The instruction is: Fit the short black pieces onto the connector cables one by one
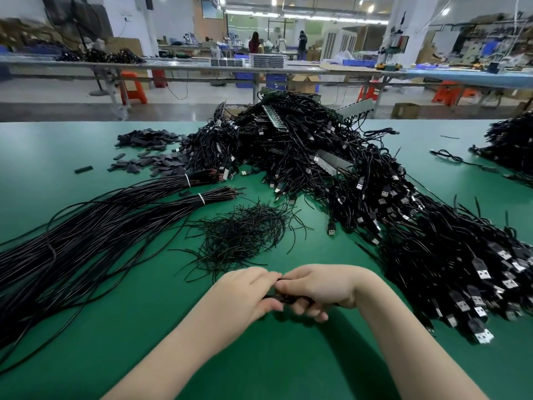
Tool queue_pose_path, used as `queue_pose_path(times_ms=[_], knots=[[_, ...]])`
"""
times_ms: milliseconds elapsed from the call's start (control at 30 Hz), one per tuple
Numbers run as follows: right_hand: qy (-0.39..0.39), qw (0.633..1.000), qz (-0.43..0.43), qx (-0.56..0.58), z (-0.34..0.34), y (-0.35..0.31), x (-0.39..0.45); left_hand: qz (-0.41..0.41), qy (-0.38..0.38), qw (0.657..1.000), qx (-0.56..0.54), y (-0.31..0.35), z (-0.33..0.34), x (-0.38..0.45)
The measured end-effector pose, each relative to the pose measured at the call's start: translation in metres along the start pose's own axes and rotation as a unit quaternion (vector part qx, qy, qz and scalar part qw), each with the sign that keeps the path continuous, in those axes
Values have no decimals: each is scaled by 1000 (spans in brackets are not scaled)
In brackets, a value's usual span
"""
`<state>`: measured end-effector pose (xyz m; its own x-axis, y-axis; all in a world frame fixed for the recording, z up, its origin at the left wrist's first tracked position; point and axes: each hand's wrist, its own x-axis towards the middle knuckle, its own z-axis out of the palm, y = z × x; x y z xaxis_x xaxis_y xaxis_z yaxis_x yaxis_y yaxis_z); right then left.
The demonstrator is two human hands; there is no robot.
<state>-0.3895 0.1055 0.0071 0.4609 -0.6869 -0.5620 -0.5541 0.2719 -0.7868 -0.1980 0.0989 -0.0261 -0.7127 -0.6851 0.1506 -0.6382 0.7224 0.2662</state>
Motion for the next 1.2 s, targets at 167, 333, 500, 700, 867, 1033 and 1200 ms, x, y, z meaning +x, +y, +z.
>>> queue_pose_path(times_ms=[167,333,500,700,867,1033,1200], knots=[[-42,999,-13,24,5,-1,6,-45,16,999,3,-7,-3,-15],[-29,996,-50,71,3,2,11,-77,35,995,-52,-22,-9,-41],[235,964,-106,72,-9,10,18,-140,109,983,-42,-69,-9,-88],[399,881,-129,-219,-3,-6,56,-203,282,925,-151,-87,-26,-74],[392,809,-118,-422,9,-28,94,-246,390,849,-259,-45,-24,6],[438,784,-137,-417,3,-27,94,-260,401,824,-304,-31,9,38],[444,778,-138,-422,0,-13,85,-238,389,843,-286,-41,24,40]])
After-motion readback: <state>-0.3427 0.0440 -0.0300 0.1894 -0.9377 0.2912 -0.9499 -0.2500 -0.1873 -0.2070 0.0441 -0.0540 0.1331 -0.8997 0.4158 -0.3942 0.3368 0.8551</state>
